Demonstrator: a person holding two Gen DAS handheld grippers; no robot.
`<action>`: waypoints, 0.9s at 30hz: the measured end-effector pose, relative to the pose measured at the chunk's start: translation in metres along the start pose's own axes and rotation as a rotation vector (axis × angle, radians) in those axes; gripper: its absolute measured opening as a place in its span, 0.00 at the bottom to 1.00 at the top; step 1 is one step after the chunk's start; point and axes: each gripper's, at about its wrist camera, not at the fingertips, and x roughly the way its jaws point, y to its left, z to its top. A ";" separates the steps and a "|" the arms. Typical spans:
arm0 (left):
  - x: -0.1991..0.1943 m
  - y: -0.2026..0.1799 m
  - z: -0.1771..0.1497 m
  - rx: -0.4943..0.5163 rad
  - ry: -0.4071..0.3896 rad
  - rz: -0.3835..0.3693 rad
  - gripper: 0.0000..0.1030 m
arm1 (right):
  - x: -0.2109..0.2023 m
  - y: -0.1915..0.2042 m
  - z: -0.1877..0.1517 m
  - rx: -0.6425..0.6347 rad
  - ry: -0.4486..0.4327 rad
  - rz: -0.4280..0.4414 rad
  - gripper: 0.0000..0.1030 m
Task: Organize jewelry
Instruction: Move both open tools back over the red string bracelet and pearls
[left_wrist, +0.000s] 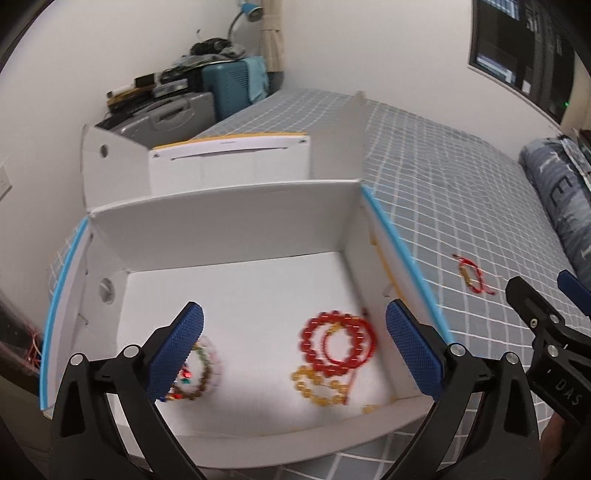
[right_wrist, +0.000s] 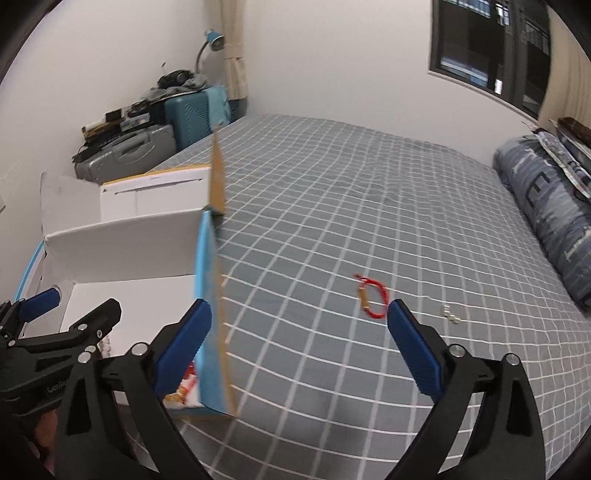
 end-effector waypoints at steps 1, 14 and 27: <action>-0.002 -0.005 -0.001 0.005 -0.002 -0.004 0.94 | -0.003 -0.009 -0.001 0.013 -0.005 -0.009 0.92; -0.008 -0.097 -0.002 0.096 -0.003 -0.104 0.94 | -0.018 -0.106 -0.017 0.115 0.041 -0.137 0.93; 0.023 -0.179 0.006 0.162 0.042 -0.165 0.94 | 0.007 -0.195 -0.035 0.198 0.089 -0.194 0.92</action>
